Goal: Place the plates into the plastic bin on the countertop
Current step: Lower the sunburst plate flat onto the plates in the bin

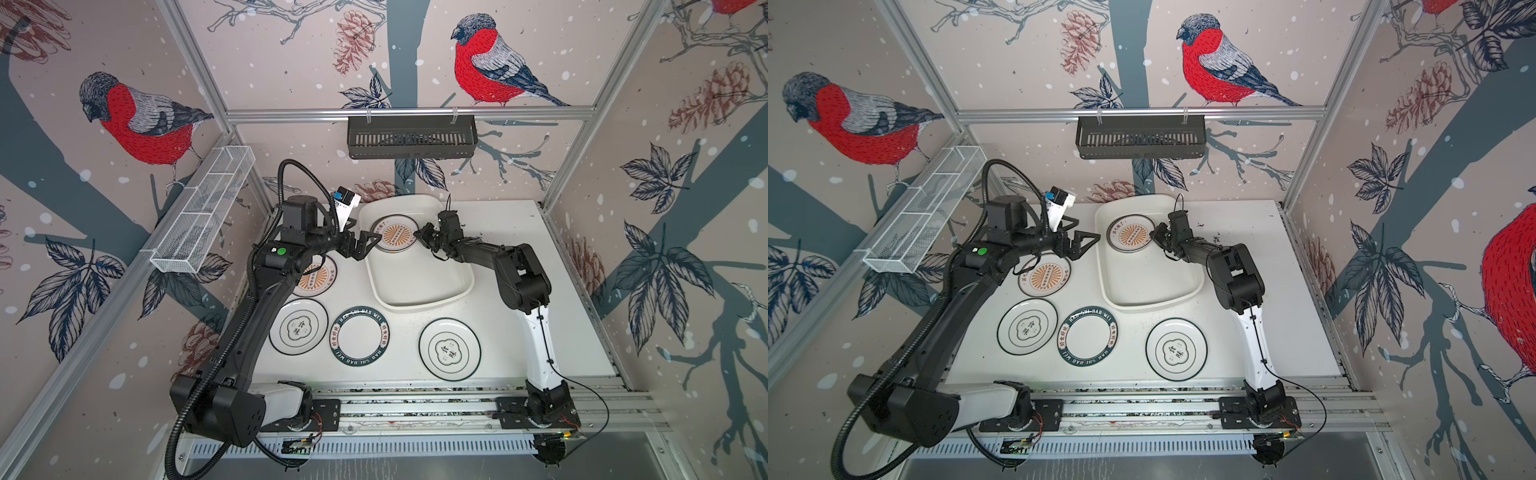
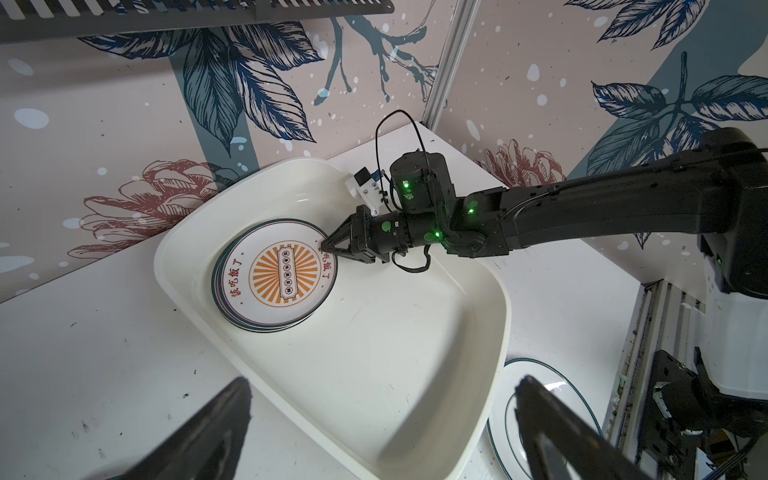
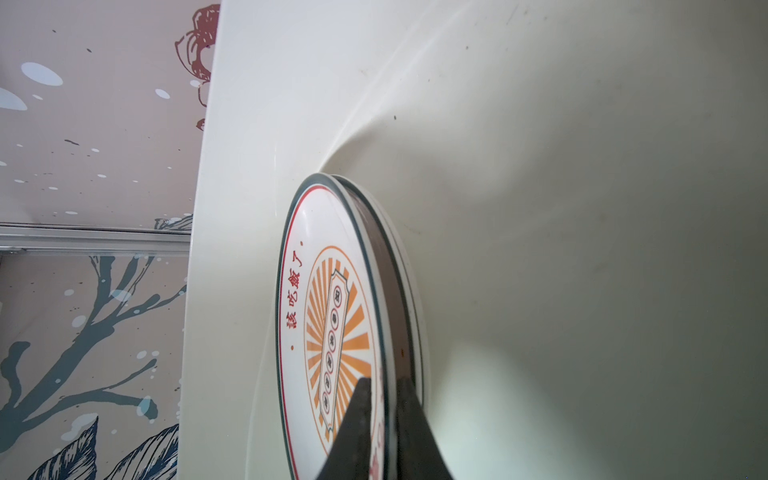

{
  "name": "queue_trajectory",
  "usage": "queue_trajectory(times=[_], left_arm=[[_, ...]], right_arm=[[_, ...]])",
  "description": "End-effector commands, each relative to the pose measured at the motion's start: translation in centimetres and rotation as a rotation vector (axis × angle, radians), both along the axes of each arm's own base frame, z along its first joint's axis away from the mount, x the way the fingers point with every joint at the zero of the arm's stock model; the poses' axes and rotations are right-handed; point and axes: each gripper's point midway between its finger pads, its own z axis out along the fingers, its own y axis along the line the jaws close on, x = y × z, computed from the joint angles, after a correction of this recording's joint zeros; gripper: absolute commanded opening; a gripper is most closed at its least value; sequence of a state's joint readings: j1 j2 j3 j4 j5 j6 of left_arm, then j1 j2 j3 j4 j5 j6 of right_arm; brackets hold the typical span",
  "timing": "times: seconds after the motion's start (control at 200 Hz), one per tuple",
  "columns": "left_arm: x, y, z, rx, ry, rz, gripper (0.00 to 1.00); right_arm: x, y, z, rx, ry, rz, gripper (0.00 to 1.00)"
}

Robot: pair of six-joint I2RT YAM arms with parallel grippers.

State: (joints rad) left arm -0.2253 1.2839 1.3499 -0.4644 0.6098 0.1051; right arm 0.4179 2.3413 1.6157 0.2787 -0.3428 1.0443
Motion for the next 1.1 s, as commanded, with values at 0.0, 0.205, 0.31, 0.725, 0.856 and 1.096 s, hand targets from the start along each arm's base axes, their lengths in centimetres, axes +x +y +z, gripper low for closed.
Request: queue_trajectory(times=[0.0, 0.205, 0.31, 0.725, 0.856, 1.096], left_arm=[[-0.3, -0.3, 0.5, -0.013, -0.009, -0.020, 0.98], [-0.4, -0.3, 0.7, -0.017, -0.012, -0.024, 0.98], [-0.4, -0.4, 0.7, -0.017, -0.013, -0.025, 0.98], [-0.7, -0.2, 0.9, -0.015, -0.025, -0.023, 0.98], [-0.8, -0.2, 1.0, -0.014, -0.028, -0.023, 0.98], [-0.8, -0.2, 0.9, -0.015, -0.030, -0.024, 0.98]], right_arm=[[0.2, 0.5, 0.9, 0.022, -0.029, 0.013, 0.17], [0.0, 0.2, 1.2, -0.027, -0.023, 0.020, 0.22], [-0.2, 0.1, 1.1, -0.064, -0.014, 0.025, 0.24], [-0.2, -0.4, 0.9, -0.140, 0.013, 0.020, 0.26], [-0.2, -0.5, 1.1, -0.165, 0.011, 0.018, 0.26], [0.0, -0.2, 1.4, -0.179, 0.007, 0.018, 0.26]])
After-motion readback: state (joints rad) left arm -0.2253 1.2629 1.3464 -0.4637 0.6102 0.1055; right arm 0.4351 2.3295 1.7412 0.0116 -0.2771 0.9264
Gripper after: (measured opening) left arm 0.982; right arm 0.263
